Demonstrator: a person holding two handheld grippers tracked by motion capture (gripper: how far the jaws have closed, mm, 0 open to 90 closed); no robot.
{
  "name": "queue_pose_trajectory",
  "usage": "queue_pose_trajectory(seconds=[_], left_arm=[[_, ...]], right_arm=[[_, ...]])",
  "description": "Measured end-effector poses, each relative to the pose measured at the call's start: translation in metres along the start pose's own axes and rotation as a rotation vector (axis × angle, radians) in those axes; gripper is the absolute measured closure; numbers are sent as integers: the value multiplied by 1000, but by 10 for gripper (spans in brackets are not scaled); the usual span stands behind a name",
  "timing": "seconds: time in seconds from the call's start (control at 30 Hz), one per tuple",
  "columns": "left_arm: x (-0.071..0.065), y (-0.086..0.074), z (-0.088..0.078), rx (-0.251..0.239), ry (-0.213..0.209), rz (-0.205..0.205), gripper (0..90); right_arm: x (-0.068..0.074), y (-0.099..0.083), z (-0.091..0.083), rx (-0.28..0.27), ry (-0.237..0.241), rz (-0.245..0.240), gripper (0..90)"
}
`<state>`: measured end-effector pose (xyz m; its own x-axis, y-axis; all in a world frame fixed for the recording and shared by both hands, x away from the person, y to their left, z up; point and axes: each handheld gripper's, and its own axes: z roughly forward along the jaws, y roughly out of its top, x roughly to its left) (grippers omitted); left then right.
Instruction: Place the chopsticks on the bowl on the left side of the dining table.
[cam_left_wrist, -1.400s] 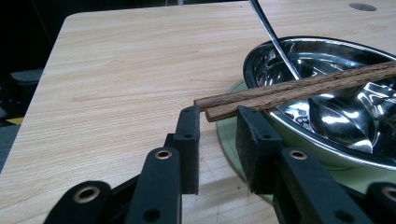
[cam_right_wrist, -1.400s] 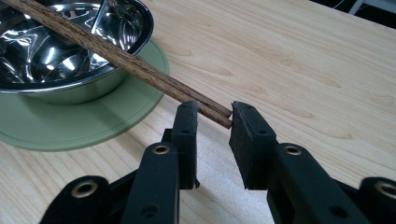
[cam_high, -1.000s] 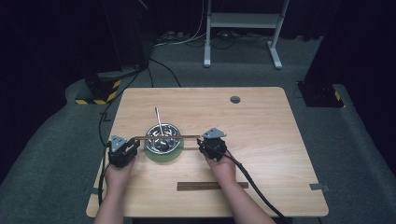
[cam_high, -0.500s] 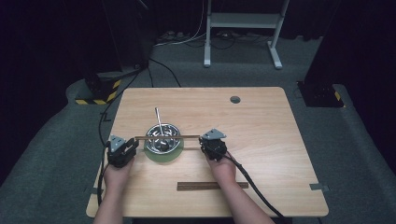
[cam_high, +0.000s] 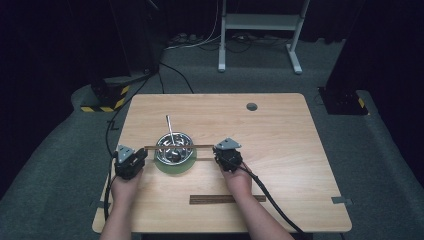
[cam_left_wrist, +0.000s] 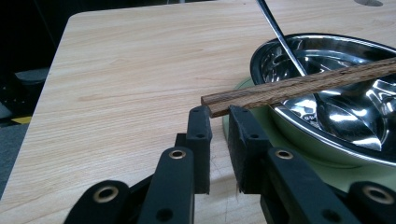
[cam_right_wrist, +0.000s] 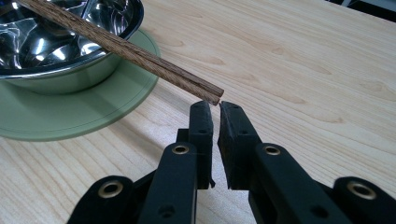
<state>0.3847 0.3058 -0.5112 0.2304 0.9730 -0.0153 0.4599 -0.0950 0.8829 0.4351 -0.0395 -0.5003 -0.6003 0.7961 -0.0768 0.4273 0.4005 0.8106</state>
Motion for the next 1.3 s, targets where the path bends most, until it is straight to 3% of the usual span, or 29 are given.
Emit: queue_pose_trajectory(seconds=[0.6,1.0,1.3], left_arm=[[2,-1,2,-1,3,-9,808],[2,-1,2,-1,4,-22,749],[4,-1,0,5,14,-8,669]], right_arm=[[2,1,0,3,1,-3,828],[0,0,1,-1,-4,0,777],[-1,-1,-2,8,-1,17,728]])
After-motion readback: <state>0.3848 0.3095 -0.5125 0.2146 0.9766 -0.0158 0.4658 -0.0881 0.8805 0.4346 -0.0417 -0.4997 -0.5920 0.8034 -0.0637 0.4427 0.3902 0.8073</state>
